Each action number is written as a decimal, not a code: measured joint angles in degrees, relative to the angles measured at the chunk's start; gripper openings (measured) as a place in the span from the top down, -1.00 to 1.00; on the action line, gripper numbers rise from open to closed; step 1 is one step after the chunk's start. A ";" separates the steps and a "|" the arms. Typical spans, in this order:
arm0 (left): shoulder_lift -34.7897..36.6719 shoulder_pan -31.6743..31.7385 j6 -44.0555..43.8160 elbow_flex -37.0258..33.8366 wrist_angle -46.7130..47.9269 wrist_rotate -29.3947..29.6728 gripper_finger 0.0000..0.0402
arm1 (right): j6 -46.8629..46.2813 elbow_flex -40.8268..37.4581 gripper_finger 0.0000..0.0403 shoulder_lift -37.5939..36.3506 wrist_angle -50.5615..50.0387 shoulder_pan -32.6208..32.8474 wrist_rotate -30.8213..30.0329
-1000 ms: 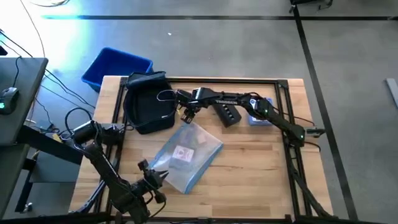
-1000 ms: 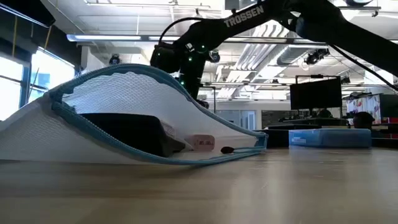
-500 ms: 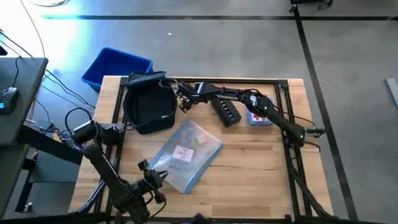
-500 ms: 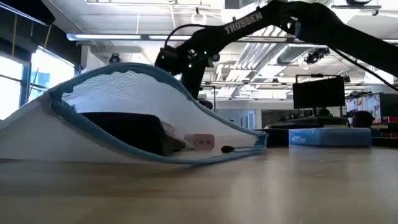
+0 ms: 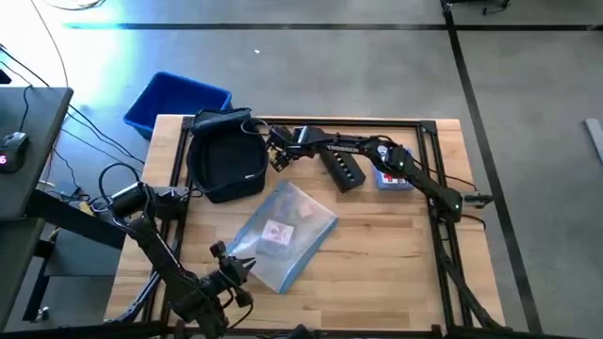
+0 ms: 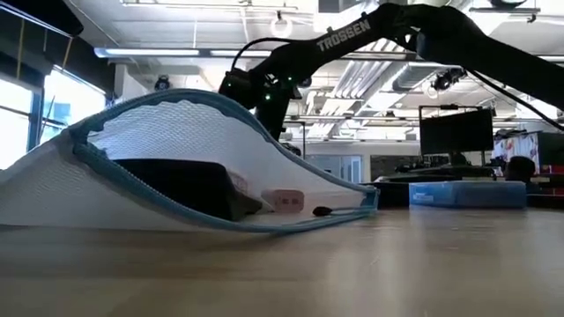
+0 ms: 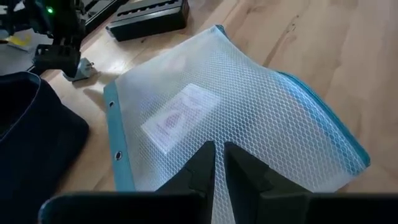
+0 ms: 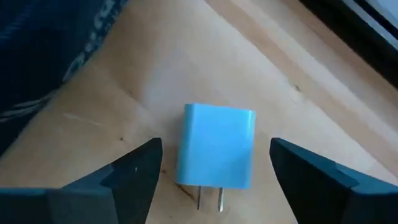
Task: Unpack backpack
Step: Put the white adapter into the white zip bag
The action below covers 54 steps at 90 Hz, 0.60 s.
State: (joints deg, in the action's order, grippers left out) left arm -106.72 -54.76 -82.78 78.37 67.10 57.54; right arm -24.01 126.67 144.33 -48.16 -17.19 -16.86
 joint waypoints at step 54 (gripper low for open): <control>0.00 0.00 0.42 0.02 -0.46 -0.35 0.92 | -0.09 0.00 -0.26 2.58 2.01 1.42 -3.49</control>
State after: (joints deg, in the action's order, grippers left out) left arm -106.72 -54.76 -82.37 78.39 66.64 57.19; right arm -24.10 126.67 146.91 -46.15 -15.77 -20.36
